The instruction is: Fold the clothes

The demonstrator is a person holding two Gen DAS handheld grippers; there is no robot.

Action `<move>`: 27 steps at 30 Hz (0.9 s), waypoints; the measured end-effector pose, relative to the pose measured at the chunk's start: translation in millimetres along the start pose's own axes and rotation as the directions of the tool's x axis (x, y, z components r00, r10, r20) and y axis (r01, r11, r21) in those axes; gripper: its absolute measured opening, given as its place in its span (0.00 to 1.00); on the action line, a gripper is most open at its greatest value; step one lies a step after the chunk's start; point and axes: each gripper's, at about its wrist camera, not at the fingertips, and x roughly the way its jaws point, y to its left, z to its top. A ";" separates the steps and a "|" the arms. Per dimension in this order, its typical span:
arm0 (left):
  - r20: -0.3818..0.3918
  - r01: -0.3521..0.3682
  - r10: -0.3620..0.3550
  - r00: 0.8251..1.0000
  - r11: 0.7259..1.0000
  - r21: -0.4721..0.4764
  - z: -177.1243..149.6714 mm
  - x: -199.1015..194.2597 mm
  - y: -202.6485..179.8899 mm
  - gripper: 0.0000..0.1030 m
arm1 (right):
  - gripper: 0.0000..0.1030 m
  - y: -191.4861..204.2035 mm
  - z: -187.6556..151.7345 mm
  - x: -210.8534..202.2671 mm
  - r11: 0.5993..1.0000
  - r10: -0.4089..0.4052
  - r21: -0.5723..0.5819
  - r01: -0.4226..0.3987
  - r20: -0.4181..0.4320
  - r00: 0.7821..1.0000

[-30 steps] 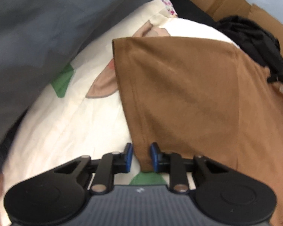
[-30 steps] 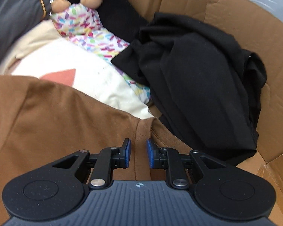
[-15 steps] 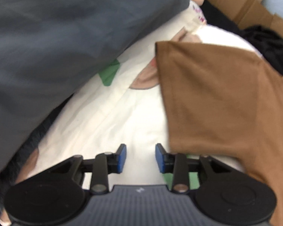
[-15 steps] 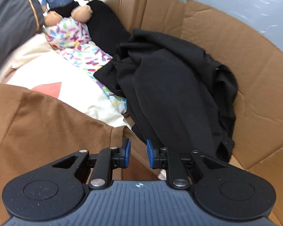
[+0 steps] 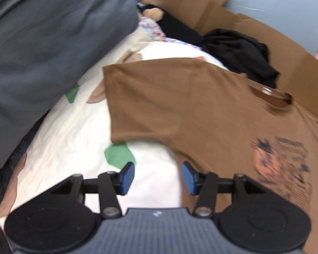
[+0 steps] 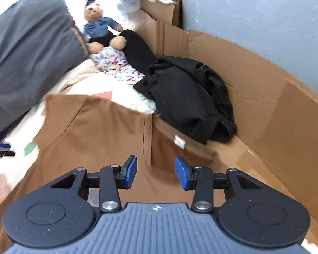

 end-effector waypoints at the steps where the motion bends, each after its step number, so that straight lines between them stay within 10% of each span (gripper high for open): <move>1: -0.001 -0.018 0.018 1.000 1.000 0.011 -1.8 -8.7 -3.5 0.51 | 0.44 -1.5 -7.4 -16.7 1.000 -0.011 -0.007 0.011 0.001 1.000; 17: 0.046 -0.045 0.042 0.998 0.996 0.078 -11.9 -135.8 -38.9 0.53 | 0.57 4.5 -111.6 -208.5 0.994 -0.110 0.023 0.109 0.045 0.993; 27: -0.106 -0.021 0.019 0.994 1.000 -0.023 -64.6 -112.6 -38.4 0.53 | 0.59 9.3 -184.3 -232.4 0.985 0.084 0.155 -0.070 -0.089 0.992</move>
